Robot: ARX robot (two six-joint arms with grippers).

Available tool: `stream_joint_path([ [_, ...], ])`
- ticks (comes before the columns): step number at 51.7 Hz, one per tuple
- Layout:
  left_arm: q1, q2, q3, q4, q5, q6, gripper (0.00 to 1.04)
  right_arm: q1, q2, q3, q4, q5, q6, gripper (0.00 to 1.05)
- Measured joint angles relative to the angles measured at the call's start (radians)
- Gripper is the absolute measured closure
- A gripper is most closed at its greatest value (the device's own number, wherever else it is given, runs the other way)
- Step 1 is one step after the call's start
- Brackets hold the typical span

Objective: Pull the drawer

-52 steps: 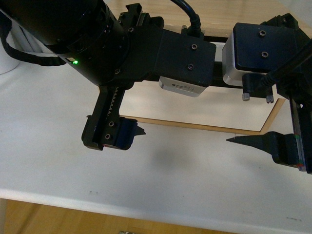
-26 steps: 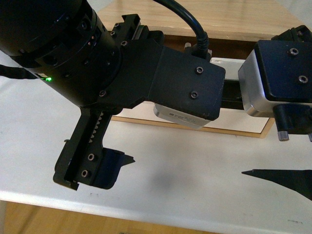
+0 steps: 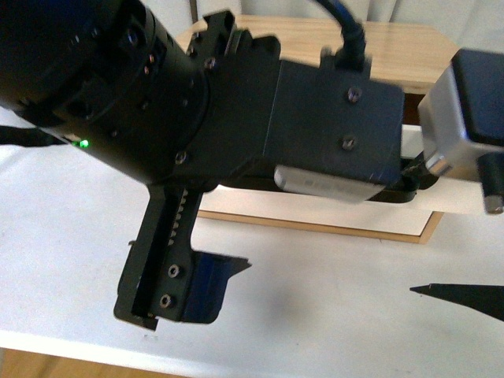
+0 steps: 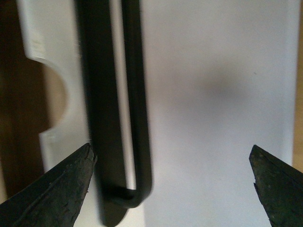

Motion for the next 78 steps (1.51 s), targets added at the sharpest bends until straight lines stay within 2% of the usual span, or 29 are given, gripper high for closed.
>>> stream_joint_path([
  [8, -0.006, -0.085, -0.031, 0.089, -0.008, -0.057, 0.06, -0.025, -0.086, -0.021, 0.049, -0.040, 0.066, 0.09],
  [18, -0.008, -0.247, -0.126, 0.232, -0.077, -0.173, 0.06, -0.079, -0.270, -0.108, 0.192, -0.101, 0.224, 0.09],
  [23, 0.009, -0.402, -0.234, 0.310, -0.103, -0.307, 0.06, -0.131, -0.424, -0.193, 0.275, -0.128, 0.336, 0.09],
  [29, 0.034, -0.567, -0.363, 0.382, -0.187, -0.449, 0.06, -0.198, -0.579, -0.279, 0.302, -0.154, 0.438, 0.09],
  [33, 0.045, -0.666, -0.444, 0.406, -0.242, -0.516, 0.06, -0.252, -0.679, -0.336, 0.317, -0.168, 0.496, 0.09],
  [37, 0.053, -0.821, -0.560, 0.417, -0.311, -0.642, 0.06, -0.354, -0.813, -0.413, 0.355, -0.208, 0.597, 0.09],
  [43, 0.073, -1.031, -0.691, 0.420, -0.464, -0.811, 0.06, -0.572, -0.941, -0.499, 0.455, -0.299, 0.777, 0.09],
  [47, 0.100, -1.174, -0.765, 0.391, -0.589, -0.933, 0.06, -0.681, -0.974, -0.520, 0.456, -0.311, 0.858, 0.09],
  [57, 0.108, -1.250, -0.797, 0.385, -0.610, -1.024, 0.06, -0.700, -0.977, -0.524, 0.456, -0.320, 0.908, 0.09],
  [59, 0.108, -1.250, -0.797, 0.385, -0.610, -1.030, 0.06, -0.686, -0.989, -0.524, 0.435, -0.260, 0.933, 0.12],
  [60, 0.106, -1.255, -0.797, 0.378, -0.606, -1.038, 0.07, -0.666, -1.001, -0.524, 0.408, -0.181, 0.969, 0.15],
  [63, 0.117, -1.298, -0.800, 0.300, -0.565, -1.123, 0.17, -0.599, -1.040, -0.546, 0.371, 0.014, 1.057, 0.25],
  [64, 0.127, -1.312, -0.808, 0.283, -0.547, -1.144, 0.21, -0.589, -1.046, -0.550, 0.369, 0.040, 1.070, 0.27],
  [66, 0.163, -1.347, -0.827, 0.269, -0.509, -1.198, 0.30, -0.536, -1.076, -0.574, 0.365, 0.161, 1.120, 0.38],
  [68, 0.195, -1.366, -0.837, 0.266, -0.480, -1.229, 0.37, -0.507, -1.094, -0.588, 0.365, 0.208, 1.138, 0.45],
  [73, 0.262, -1.398, -0.862, 0.264, -0.422, -1.261, 0.53, -0.478, -1.184, -0.617, 0.283, 0.240, 1.163, 0.61],
  [78, 0.319, -1.422, -0.889, 0.261, -0.362, -1.275, 0.71, -0.435, -1.234, -0.642, 0.274, 0.286, 1.175, 0.77],
])
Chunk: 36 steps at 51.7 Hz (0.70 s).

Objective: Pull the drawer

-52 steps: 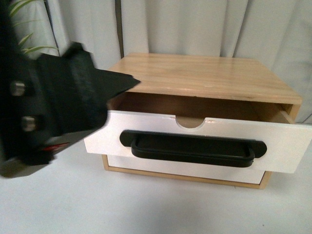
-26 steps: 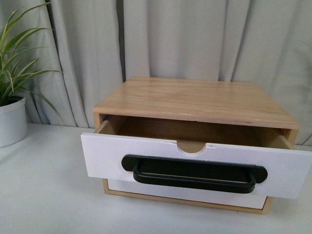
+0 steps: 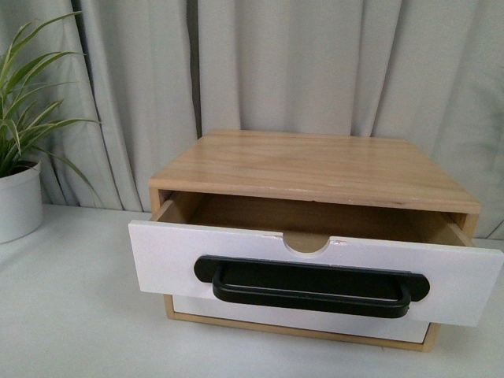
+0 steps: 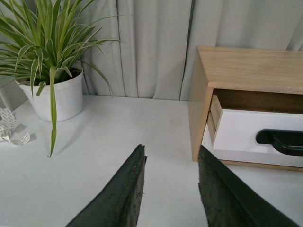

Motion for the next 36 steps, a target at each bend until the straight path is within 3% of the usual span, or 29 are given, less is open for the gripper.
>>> stream_joint_path([
  [6, 0.061, -0.028, -0.026, 0.000, 0.055, -0.006, 0.94, 0.071, -0.034, -0.030, -0.001, 0.070, 0.005, 1.02],
  [8, 0.094, -0.038, -0.033, -0.003, 0.102, -0.008, 1.01, 0.121, -0.044, -0.039, -0.003, 0.150, 0.005, 1.03],
  [11, 0.175, -0.050, -0.044, -0.006, 0.200, -0.013, 1.01, 0.183, -0.053, -0.049, -0.003, 0.200, 0.008, 1.03],
  [15, 0.226, -0.059, -0.052, -0.006, 0.209, -0.018, 1.01, 0.218, -0.064, -0.061, -0.003, 0.200, 0.008, 1.03],
  [36, 0.233, -0.124, -0.123, -0.001, 0.222, -0.018, 1.01, 0.223, -0.128, -0.130, 0.008, 0.212, 0.009, 1.03],
])
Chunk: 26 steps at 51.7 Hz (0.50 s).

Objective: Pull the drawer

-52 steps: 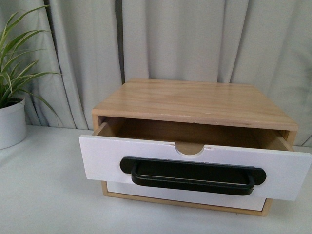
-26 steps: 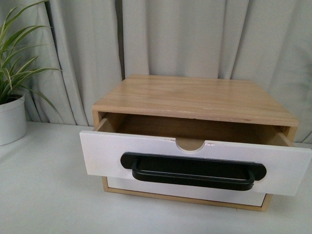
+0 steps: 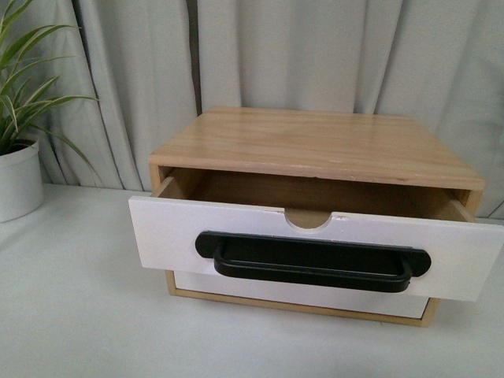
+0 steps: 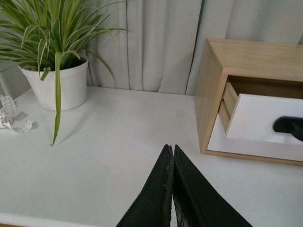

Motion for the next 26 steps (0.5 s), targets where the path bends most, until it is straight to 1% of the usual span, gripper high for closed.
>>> stream_joint_path([
  [19, 0.000, -0.003, 0.000, 0.000, -0.001, -0.002, 1.01, 0.000, -0.008, -0.009, 0.000, 0.000, 0.000, 1.03],
  [20, 0.000, -0.003, 0.000, 0.000, -0.001, -0.003, 1.00, 0.000, -0.008, -0.009, -0.001, 0.000, 0.000, 1.03],
  [22, 0.000, -0.003, 0.000, 0.000, -0.001, -0.003, 0.93, 0.000, -0.008, -0.009, -0.001, 0.000, 0.000, 1.00],
  [26, 0.000, -0.003, 0.000, 0.000, -0.001, -0.003, 0.80, 0.000, -0.008, -0.009, -0.001, 0.000, 0.000, 0.86],
])
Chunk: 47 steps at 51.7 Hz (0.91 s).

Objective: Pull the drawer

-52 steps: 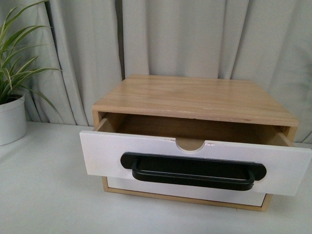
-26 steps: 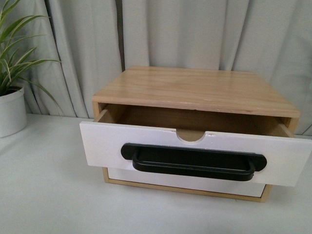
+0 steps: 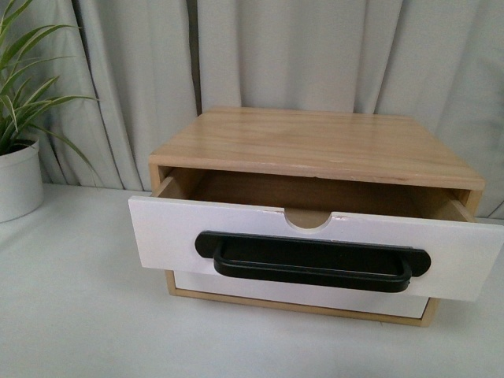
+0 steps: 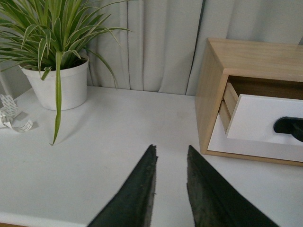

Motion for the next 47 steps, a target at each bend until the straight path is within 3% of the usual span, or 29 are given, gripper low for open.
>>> stream_joint_path([
  [23, 0.000, 0.000, 0.000, 0.000, 0.000, 0.000, 0.05, 0.000, 0.000, 0.000, 0.000, 0.000, 0.000, 0.11],
  [25, 0.000, 0.000, 0.000, 0.000, 0.000, 0.000, 0.05, 0.000, 0.000, 0.000, 0.000, 0.000, 0.002, 0.07],
  [47, 0.000, 0.000, 0.000, 0.000, 0.000, 0.000, 0.06, 0.000, 0.000, 0.000, 0.000, 0.000, 0.002, 0.09],
])
